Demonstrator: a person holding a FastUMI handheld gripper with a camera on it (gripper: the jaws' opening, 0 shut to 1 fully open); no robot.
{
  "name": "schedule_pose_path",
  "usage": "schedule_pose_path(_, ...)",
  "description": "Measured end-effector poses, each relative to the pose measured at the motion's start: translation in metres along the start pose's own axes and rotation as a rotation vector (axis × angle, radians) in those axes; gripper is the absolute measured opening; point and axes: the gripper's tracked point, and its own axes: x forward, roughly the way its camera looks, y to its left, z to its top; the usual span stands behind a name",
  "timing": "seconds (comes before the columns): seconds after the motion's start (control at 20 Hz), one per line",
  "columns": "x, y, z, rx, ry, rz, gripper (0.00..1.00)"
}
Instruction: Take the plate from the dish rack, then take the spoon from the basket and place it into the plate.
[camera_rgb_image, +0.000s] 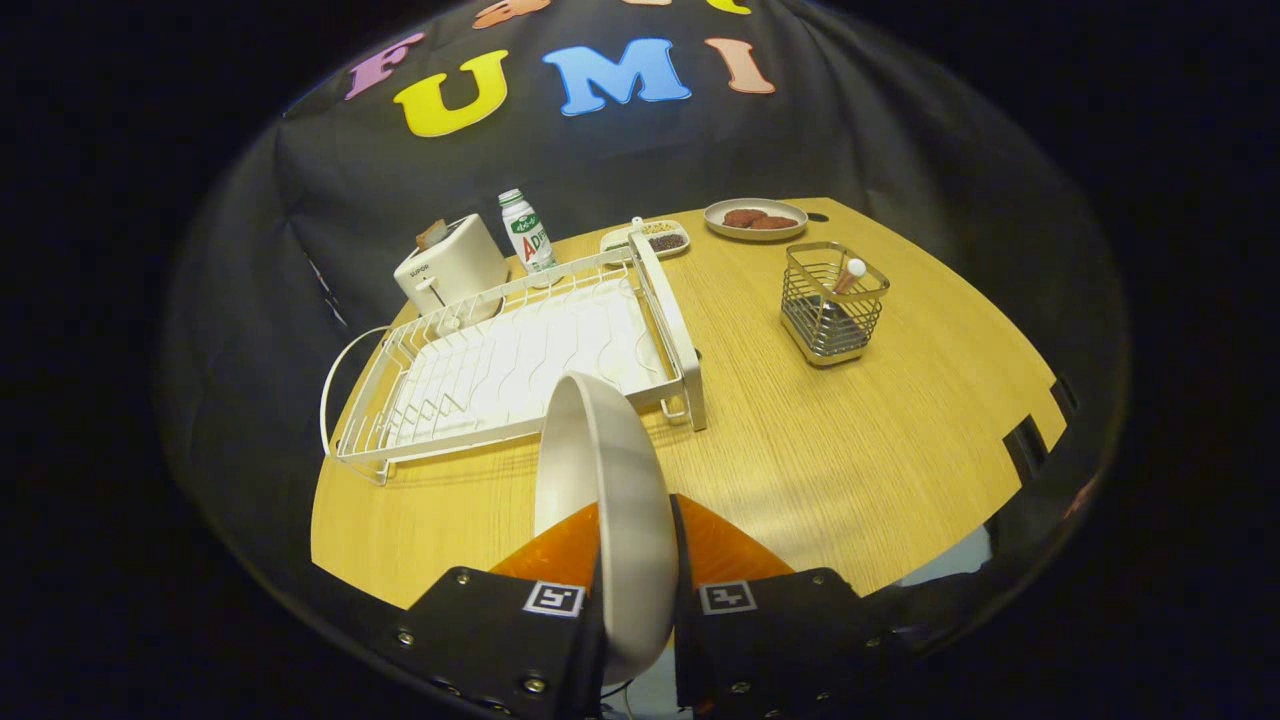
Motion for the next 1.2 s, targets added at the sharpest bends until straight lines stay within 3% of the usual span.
schedule_pose_path(0.55,0.011,-0.035,-0.023,0.093,0.046,-0.004,0.36)
schedule_pose_path(0.7,0.013,-0.037,-0.025,0.118,0.051,0.002,0.43)
schedule_pose_path(1.1,0.02,-0.047,-0.023,0.104,0.047,-0.024,0.48)
schedule_pose_path(1.2,0.021,-0.054,-0.024,0.082,0.054,-0.055,0.54)
